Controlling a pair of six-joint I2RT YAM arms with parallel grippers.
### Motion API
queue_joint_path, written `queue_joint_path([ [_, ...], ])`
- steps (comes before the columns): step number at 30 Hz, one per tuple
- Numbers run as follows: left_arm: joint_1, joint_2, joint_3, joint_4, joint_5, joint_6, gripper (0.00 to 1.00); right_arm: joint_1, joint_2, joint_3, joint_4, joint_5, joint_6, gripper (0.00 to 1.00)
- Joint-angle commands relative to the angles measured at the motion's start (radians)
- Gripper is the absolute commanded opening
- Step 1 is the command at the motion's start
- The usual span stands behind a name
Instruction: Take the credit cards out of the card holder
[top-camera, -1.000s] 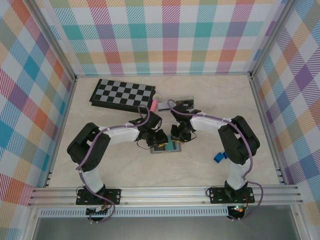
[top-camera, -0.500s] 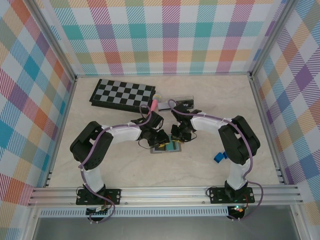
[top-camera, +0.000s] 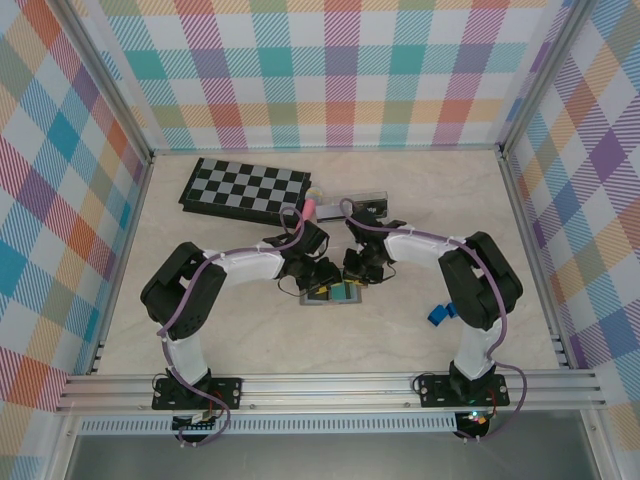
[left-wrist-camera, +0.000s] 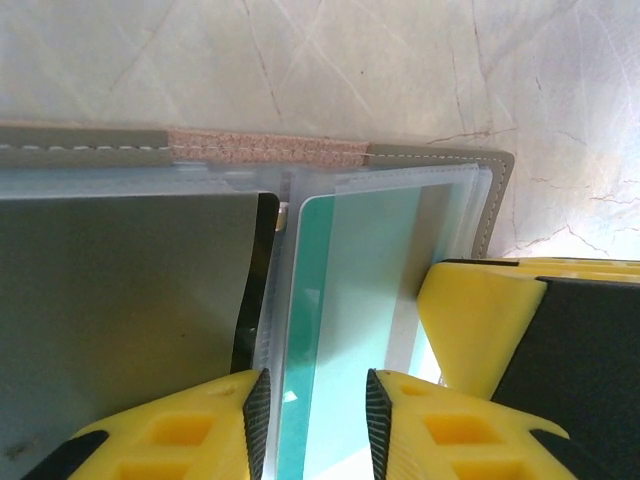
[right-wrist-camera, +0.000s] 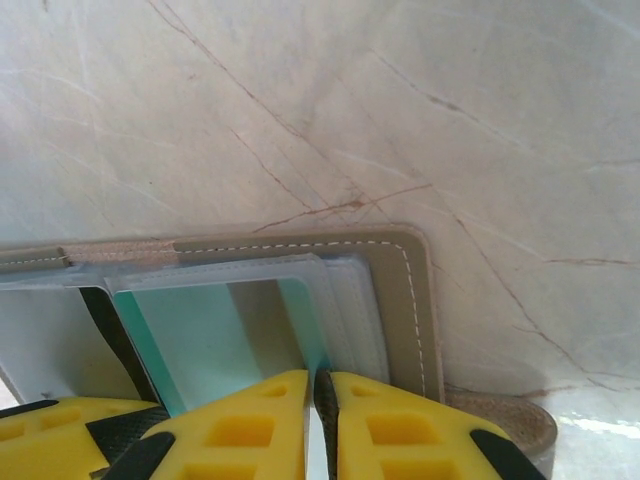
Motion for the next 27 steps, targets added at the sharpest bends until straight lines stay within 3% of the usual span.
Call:
queue_joint_path([
  [1, -0.014, 0.035, 0.012, -0.052, -0.025, -0.005, 0.33, -0.011, 0.021, -0.056, -0.027, -0.001, 0.025, 0.14],
  [15, -0.013, 0.027, -0.005, 0.035, 0.017, -0.017, 0.18, -0.026, 0.023, -0.069, -0.007, -0.04, 0.032, 0.14],
  [27, 0.01, -0.04, -0.085, 0.15, 0.061, -0.019, 0.12, -0.03, 0.049, -0.076, -0.011, -0.038, 0.034, 0.14],
])
